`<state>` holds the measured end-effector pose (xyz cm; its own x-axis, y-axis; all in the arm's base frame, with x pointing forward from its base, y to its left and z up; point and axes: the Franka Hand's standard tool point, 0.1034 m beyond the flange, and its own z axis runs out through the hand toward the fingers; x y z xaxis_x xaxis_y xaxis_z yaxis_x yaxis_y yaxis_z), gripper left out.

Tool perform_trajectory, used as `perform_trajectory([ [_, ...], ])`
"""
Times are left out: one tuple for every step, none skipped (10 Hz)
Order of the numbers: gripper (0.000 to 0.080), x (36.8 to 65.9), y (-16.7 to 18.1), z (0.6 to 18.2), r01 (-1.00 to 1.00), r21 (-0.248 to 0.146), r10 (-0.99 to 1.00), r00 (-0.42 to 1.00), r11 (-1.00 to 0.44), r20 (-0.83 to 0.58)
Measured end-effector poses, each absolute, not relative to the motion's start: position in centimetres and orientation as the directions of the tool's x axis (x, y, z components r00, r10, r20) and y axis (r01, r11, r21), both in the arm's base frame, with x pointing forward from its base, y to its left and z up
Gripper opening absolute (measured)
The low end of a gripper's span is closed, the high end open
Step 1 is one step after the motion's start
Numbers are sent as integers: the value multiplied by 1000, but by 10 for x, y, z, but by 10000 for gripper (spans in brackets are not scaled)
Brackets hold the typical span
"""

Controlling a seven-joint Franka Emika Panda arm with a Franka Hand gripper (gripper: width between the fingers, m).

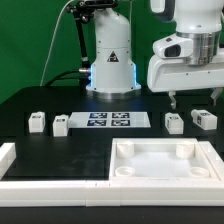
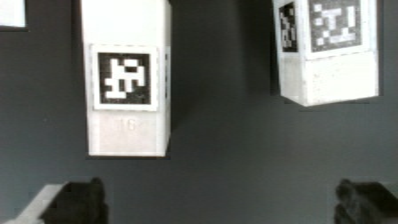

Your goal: Assemble one leg

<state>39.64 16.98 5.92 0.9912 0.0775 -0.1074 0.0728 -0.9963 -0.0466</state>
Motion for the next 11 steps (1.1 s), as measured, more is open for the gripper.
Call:
perform_trajectory([
  [649,389,165,59,85,-29,90,971,-996,-223],
  [649,392,167,60,81,-24,85,953,-996,-292],
  [649,389,172,57,88,-20,89,938,-996,-335],
  [649,378,176,57,97,-1,88,896,-995,-436],
  [649,380,181,57,107,4,90,857,-994,-507],
  [649,383,183,56,110,5,90,834,-994,-545],
  [649,378,183,57,122,8,91,775,-992,-625],
  [649,380,186,52,130,4,92,724,-991,-683],
  [649,380,188,47,132,2,91,697,-991,-711],
  [649,371,186,44,142,8,84,630,-990,-772],
  [649,369,188,39,145,14,73,574,-989,-816],
])
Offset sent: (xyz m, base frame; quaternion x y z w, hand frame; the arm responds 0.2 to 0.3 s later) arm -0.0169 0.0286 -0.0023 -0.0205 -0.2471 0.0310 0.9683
